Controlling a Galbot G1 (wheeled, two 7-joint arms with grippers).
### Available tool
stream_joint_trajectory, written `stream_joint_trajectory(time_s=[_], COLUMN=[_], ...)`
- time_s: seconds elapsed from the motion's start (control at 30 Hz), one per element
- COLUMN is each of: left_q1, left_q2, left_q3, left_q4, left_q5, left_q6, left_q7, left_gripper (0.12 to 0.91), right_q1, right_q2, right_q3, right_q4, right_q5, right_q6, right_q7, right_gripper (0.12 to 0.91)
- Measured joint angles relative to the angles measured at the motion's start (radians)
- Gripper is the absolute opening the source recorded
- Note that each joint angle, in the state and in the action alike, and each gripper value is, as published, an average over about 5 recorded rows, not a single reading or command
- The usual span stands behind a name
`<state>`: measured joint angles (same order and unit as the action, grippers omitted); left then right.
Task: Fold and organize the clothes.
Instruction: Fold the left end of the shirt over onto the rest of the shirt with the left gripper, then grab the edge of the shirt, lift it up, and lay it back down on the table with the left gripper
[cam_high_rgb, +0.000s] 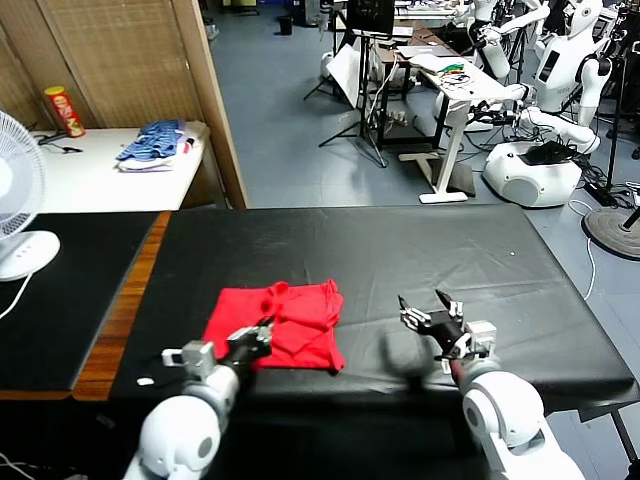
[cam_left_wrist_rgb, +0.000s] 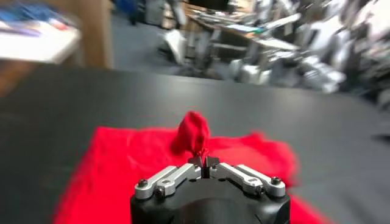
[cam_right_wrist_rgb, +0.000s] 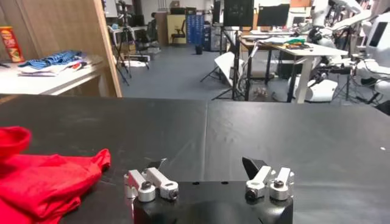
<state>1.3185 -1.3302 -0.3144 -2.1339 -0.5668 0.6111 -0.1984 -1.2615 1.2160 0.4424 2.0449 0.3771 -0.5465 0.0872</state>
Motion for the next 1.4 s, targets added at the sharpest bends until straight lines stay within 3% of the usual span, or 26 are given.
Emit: stream_joint_trajectory(time_s=[0.77, 0.87, 1.03, 1.2, 1.4], left_q1=[-0.084, -0.081, -0.071, -0.052, -0.007], left_q2=[-0.152, -0.162, -0.167, -0.114, 0.001], left_q3=[0.065, 0.065, 0.059, 0.016, -0.096], left_q4=[0.108, 0.118, 0.109, 0.069, 0.06], left_q5=[0.018, 0.011, 0.017, 0.129, 0.161], left_q6=[-0.026, -0.027, -0.029, -0.082, -0.125], left_q7=[-0.015, -0.015, -0.007, 0.047, 0.083], left_gripper=[0.158, 0.252, 0.519, 0.747, 0.797], right_q1=[0.021, 0.028, 0.044, 0.076, 0.146], right_q2=[0.009, 0.009, 0.008, 0.005, 0.025], right_q3=[-0.029, -0.039, -0.067, -0.129, -0.246], right_q4=[-0.017, -0.021, -0.031, -0.051, -0.096], right_q5=[-0.01, -0.01, -0.007, -0.008, -0.056], right_q6=[0.0, 0.002, 0.003, 0.018, 0.024], right_q7=[-0.005, -0.01, -0.034, -0.094, -0.111], right_gripper=[0.798, 0.798, 0.798, 0.798, 0.798])
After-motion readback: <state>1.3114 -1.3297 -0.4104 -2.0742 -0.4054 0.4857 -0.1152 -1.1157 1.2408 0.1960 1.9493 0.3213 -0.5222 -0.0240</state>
